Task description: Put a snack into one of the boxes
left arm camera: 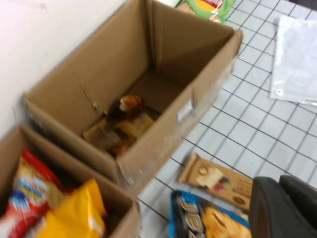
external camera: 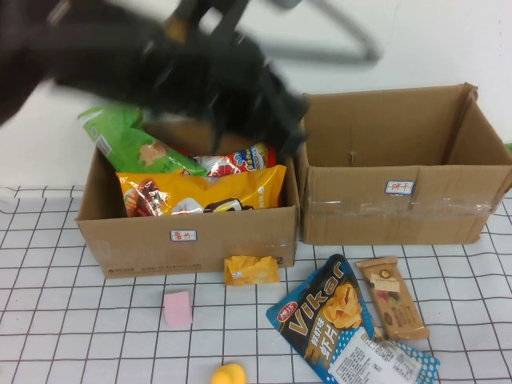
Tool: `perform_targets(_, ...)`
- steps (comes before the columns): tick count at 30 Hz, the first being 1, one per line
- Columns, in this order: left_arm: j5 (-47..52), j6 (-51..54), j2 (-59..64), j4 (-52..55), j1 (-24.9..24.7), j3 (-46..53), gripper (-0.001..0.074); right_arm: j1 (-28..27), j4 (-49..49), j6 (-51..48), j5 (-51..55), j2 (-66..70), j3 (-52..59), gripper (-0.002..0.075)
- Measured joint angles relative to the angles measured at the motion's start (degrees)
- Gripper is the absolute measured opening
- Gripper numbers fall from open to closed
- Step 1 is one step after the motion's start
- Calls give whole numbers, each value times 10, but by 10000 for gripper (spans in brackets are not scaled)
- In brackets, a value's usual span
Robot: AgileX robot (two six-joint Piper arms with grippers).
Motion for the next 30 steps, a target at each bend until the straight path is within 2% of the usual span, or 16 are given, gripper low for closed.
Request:
perform_targets(4, -73, 3, -109, -26, 0, 153, -1, 0, 1, 0, 0, 0, 0, -1)
perform_targets(10, -141, -4, -241, -41, 2, 317, -1, 0, 1, 0, 0, 0, 0, -1)
perform_targets(17, -129, -12, -358, 32, 39, 395, -1, 0, 1, 0, 0, 0, 0, -1)
perform_targets(22, -129, -87, -470, 113, 79, 444, -1, 0, 1, -1, 0, 0, 0, -1)
perform_targets(30, -292, -168, -644, 147, 114, 617, -1, 0, 1, -1, 0, 0, 0, -1)
